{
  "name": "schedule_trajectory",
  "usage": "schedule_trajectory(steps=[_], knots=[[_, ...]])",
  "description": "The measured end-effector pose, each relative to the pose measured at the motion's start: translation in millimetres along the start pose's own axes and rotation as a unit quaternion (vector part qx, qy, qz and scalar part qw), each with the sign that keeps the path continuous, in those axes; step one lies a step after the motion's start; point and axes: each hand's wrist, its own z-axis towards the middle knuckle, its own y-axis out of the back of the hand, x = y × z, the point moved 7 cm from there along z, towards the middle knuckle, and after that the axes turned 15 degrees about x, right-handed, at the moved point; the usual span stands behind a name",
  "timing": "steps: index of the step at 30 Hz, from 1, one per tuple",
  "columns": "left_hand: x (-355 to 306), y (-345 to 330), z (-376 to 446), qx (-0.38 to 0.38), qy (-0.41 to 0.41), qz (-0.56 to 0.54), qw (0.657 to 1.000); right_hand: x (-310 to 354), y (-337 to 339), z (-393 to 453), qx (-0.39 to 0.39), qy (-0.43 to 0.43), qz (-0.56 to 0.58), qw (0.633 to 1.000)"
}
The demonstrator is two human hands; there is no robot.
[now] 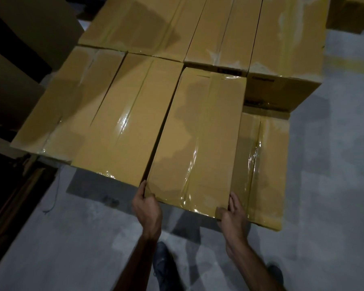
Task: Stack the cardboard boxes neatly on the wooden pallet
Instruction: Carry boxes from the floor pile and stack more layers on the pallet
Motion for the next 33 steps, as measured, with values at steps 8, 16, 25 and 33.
schedule_trajectory(steps=[8, 16, 25, 33], knots=[[-7.4, -7.0, 3.6, 0.005, -0.003, 0.008, 1.000, -3.1, 1.2, 14.9, -0.009, -0.003, -0.010, 1.000], [-7.5, -16.9, -7.5, -0.028, -0.020, -0.054, 0.998, -7.8, -1.4, 22.0, -0.012, -0.002, 0.001, 1.000], [-7.5, -9.5, -18.0, -0.108, -0.041, -0.121, 0.986, -6.9, 4.7, 26.2, -0.024, 0.000, 0.016, 1.000], [-0.7, -9.3, -11.2, -0.133, -0.020, -0.179, 0.975, -8.8, 2.3, 26.5, -0.020, 0.013, 0.011, 1.000]])
